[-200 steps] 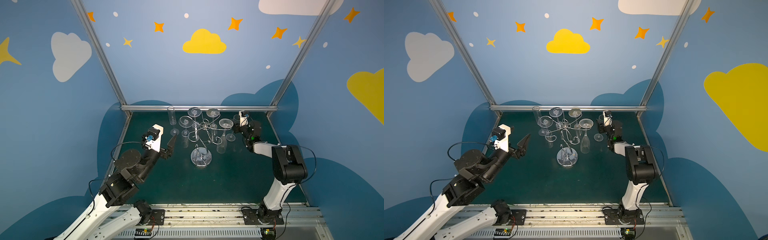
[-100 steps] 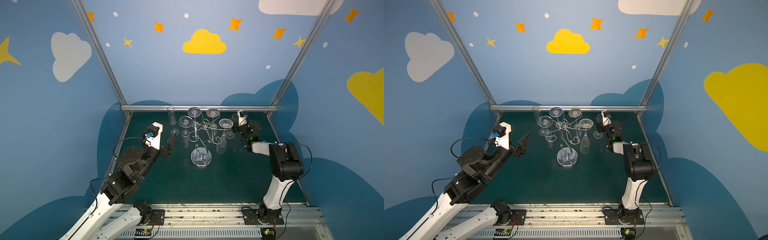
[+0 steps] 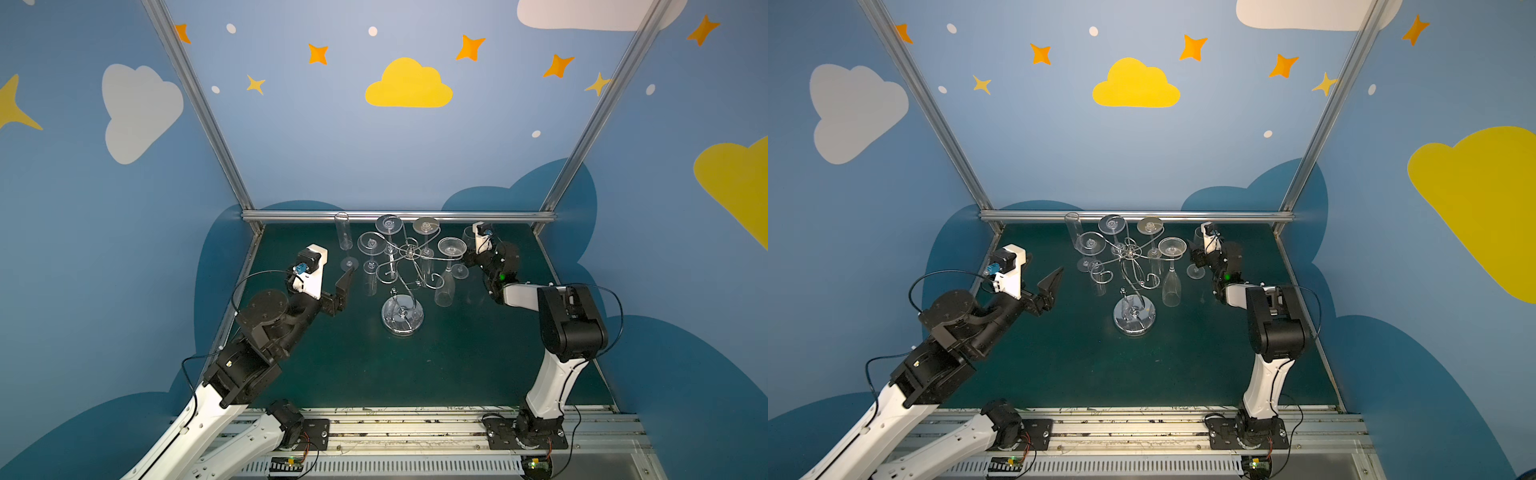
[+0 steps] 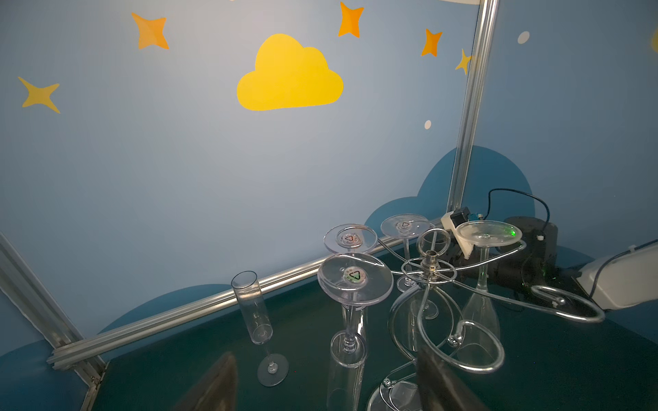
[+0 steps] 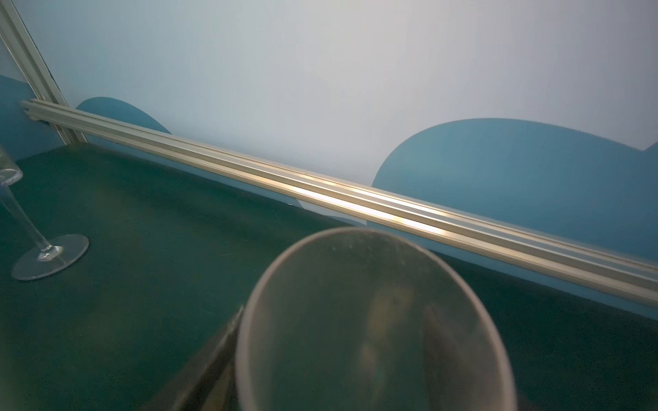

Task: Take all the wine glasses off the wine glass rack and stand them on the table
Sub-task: 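Open the right gripper and raise it off the glass while the left arm draws back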

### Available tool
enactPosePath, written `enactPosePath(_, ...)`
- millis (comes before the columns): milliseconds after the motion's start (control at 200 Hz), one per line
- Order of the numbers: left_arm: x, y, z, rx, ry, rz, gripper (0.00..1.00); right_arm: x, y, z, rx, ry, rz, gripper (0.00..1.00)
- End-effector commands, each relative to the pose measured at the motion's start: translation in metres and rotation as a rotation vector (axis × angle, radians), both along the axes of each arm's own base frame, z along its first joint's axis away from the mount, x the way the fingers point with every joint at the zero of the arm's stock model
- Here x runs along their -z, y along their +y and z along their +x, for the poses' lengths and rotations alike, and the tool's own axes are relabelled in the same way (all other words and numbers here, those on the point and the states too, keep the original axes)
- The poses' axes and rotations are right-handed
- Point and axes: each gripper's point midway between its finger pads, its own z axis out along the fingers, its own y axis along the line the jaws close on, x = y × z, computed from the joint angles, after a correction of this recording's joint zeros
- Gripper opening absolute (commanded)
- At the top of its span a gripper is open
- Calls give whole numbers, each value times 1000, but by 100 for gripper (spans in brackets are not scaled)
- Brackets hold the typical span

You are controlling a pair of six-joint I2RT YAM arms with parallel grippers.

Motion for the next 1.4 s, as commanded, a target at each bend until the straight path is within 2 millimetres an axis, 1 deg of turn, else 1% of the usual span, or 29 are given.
enactPosePath(0, -6, 4, -4, 1, -10, -22, 78, -20, 1, 1, -1, -29, -7, 85)
enactPosePath(80, -4, 6, -5, -2, -3, -20, 78, -29, -2, -1, 11, -41, -6, 88)
enactPosePath(295, -2, 8, -4, 4, 25, -35, 80, -54, -11, -14, 24, -57, -2, 89)
enactPosePath(541, 3, 8, 0, 34, 79, -104, 80, -81, -18, -39, 33, -74, -10, 89)
enactPosePath(571, 4, 7, 0, 45, 87, -112, 80, -78, -19, -43, 35, -51, -15, 89)
enactPosePath(676, 6, 3, 3, 74, 142, -147, 81, -87, -24, -57, 53, -47, -17, 89)
enactPosePath(781, 8, -4, 6, 120, 217, -180, 81, -104, -31, -76, 76, -47, -16, 89)
enactPosePath(946, 12, -10, 12, 162, 297, -250, 81, -130, -44, -113, 126, 5, 9, 89)
enactPosePath(1086, 13, -10, 24, 178, 382, -390, 80, -149, -51, -150, 141, 44, 57, 89)
enactPosePath(1101, 13, -13, 23, 205, 397, -405, 79, -151, -52, -154, 143, 49, 65, 89)
enactPosePath(1156, 14, -15, 29, 230, 438, -472, 79, -158, -54, -169, 149, 78, 99, 89)
enactPosePath(1266, 13, -21, 40, 288, 501, -603, 77, -164, -52, -196, 126, 132, 171, 89)
enactPosePath(1392, 15, -30, 49, 332, 552, -677, 76, -166, -48, -223, 96, 183, 246, 89)
